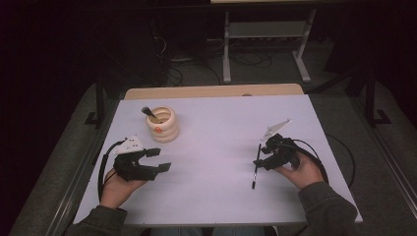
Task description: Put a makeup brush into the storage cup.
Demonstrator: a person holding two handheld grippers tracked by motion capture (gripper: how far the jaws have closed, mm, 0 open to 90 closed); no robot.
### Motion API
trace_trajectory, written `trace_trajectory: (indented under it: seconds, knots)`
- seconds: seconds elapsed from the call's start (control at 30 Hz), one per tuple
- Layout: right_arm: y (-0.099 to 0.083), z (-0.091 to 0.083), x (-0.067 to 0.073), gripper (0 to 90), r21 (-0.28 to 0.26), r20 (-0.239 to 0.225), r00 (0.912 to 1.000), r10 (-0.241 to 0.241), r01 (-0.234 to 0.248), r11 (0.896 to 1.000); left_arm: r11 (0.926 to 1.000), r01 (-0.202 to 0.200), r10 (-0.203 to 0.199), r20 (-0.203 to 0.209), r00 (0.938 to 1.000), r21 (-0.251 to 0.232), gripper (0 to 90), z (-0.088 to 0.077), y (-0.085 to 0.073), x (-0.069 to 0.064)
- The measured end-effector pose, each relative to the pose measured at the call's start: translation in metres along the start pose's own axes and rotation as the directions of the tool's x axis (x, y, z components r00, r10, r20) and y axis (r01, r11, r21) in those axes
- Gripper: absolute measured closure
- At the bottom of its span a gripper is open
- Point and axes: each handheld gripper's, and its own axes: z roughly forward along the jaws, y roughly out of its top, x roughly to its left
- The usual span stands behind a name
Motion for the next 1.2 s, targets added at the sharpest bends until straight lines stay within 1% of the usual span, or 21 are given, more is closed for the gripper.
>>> trace_trajectory:
  seconds: [0.13, 0.17, 0.23, 0.3, 0.37, 0.43, 0.53, 0.57, 0.63, 0.7, 0.73, 0.77, 0.83, 0.87, 0.9, 0.93, 0.97, 1.0, 1.1, 1.17, 1.2]
  knots:
    - [0.0, 0.003, 0.005, 41.0, -0.015, 0.006, 0.9998, 0.021, -0.021, 1.0, 1.0, -0.006, 0.006, 0.0, 1.0, 0.004, 31.4, 0.001, 0.0, 0.0]
    - [0.0, 0.004, 0.004, 40.9, -0.017, -0.002, 0.9996, 0.027, -0.027, 0.999, 1.0, -0.004, 0.004, 0.001, 1.0, 0.006, 31.3, 0.001, 0.0, -0.001]
    - [-0.001, 0.008, 0.005, 40.9, -0.013, -0.006, 0.9988, 0.049, -0.049, 0.999, 1.0, -0.003, 0.003, 0.001, 1.0, 0.006, 31.3, 0.001, 0.0, -0.001]
    - [-0.001, 0.011, 0.005, 40.8, 0.006, 0.002, 0.9986, 0.053, -0.053, 0.999, 1.0, 0.002, -0.002, 0.0, 1.0, 0.003, 31.4, 0.0, 0.0, 0.0]
    - [0.0, 0.013, 0.005, 41.4, 0.011, 0.008, 0.9978, 0.066, -0.066, 0.998, 1.0, -0.003, 0.003, 0.0, 1.0, 0.005, 31.3, 0.0, 0.0, 0.001]
    - [0.002, 0.013, 0.005, 42.0, 0.011, 0.012, 0.9957, 0.092, -0.092, 0.996, 1.0, -0.003, 0.003, 0.001, 1.0, 0.004, 31.4, 0.0, -0.001, 0.001]
    - [0.004, 0.015, 0.006, 43.1, 0.015, 0.02, 0.9887, 0.148, -0.149, 0.989, 1.0, -0.003, 0.003, 0.001, 1.0, 0.002, 31.4, 0.0, -0.001, 0.001]
    - [0.005, 0.016, 0.006, 44.2, 0.016, 0.017, 0.9879, 0.154, -0.155, 0.988, 1.0, 0.0, 0.0, 0.001, 1.0, 0.002, 31.4, -0.001, -0.001, 0.001]
    - [0.006, 0.019, 0.008, 46.5, 0.031, 0.04, 0.9787, 0.201, -0.203, 0.979, 1.0, -0.002, 0.002, 0.003, 1.0, 0.004, 31.4, -0.001, -0.001, 0.002]
    - [0.006, 0.022, 0.009, 49.2, 0.041, 0.051, 0.9728, 0.226, -0.228, 0.973, 1.0, -0.005, 0.005, 0.004, 1.0, 0.003, 31.4, -0.001, -0.001, 0.003]
    - [0.006, 0.022, 0.01, 51.1, 0.049, 0.069, 0.9665, 0.247, -0.251, 0.967, 1.0, -0.004, 0.004, 0.004, 1.0, 0.004, 31.4, -0.001, -0.001, 0.003]
    - [0.006, 0.023, 0.009, 52.1, 0.053, 0.089, 0.9589, 0.27, -0.275, 0.96, 1.0, -0.002, 0.002, 0.005, 1.0, 0.0, 31.4, -0.001, -0.002, 0.003]
    - [0.005, 0.025, 0.008, 56.1, 0.059, 0.092, 0.9397, 0.329, -0.335, 0.94, 1.0, 0.001, -0.001, 0.006, 1.0, 0.0, 31.4, -0.002, -0.002, 0.004]
    - [0.005, 0.025, 0.009, 57.2, 0.063, 0.092, 0.9277, 0.362, -0.368, 0.928, 1.0, -0.004, 0.004, 0.007, 1.0, 0.003, 31.4, -0.002, -0.002, 0.004]
    - [0.004, 0.026, 0.008, 58.7, 0.062, 0.096, 0.922, 0.375, -0.382, 0.922, 1.0, -0.004, 0.004, 0.008, 1.0, 0.0, 31.4, -0.002, -0.002, 0.005]
    - [0.004, 0.028, 0.009, 60.5, 0.068, 0.099, 0.9115, 0.399, -0.406, 0.911, 1.0, 0.005, -0.005, 0.008, 1.0, -0.002, 31.4, -0.002, -0.002, 0.005]
    - [0.004, 0.029, 0.009, 61.2, 0.074, 0.097, 0.9099, 0.403, -0.411, 0.909, 0.9999, 0.009, -0.009, 0.01, 0.9999, -0.006, 31.4, -0.003, -0.002, 0.005]
    - [0.004, 0.03, 0.009, 62.2, 0.073, 0.105, 0.9024, 0.418, -0.426, 0.902, 0.9999, 0.004, -0.004, 0.01, 0.9999, -0.01, 31.4, -0.003, -0.001, 0.005]
    - [0.004, 0.033, 0.011, 65.2, 0.088, 0.122, 0.8851, 0.449, -0.46, 0.883, 0.9999, 0.006, -0.006, 0.012, 0.9999, -0.015, 31.4, -0.003, -0.001, 0.005]
    - [0.005, 0.034, 0.012, 66.5, 0.097, 0.122, 0.8814, 0.456, -0.468, 0.878, 0.9999, 0.003, -0.003, 0.011, 0.9999, -0.012, 31.4, -0.003, -0.001, 0.005]
    - [0.005, 0.036, 0.013, 67.6, 0.093, 0.128, 0.8744, 0.468, -0.48, 0.872, 1.0, 0.001, -0.001, 0.01, 1.0, -0.009, 31.4, -0.003, -0.001, 0.005]
